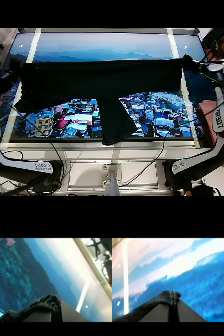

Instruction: Fold the clothes and pants, and hang the long-sleeved shirts on hangers.

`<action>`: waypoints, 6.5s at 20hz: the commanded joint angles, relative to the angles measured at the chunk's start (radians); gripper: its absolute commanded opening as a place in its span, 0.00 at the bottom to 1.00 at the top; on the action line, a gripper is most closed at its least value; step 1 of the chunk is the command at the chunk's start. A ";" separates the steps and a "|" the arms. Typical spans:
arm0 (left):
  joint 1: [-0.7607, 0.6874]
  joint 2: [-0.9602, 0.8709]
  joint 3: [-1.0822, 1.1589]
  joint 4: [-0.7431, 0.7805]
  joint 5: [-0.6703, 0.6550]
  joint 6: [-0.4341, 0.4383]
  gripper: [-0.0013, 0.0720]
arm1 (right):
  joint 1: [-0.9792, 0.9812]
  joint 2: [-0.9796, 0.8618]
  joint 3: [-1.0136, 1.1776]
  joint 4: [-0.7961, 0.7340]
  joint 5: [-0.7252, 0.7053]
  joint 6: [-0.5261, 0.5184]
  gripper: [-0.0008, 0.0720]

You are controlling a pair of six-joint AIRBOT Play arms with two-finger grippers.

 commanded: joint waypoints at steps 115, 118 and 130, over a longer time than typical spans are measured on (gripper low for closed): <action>0.387 0.090 0.025 0.259 -0.824 0.286 0.11 | 0.468 0.254 -0.740 -0.162 0.511 0.045 0.67; 0.387 0.090 0.025 0.259 -0.825 0.286 0.11 | 0.494 0.254 -0.740 -0.163 0.508 0.044 0.50; 0.388 0.091 0.025 -0.055 -0.840 0.287 0.11 | 0.493 0.341 -0.426 -0.400 0.669 0.070 0.04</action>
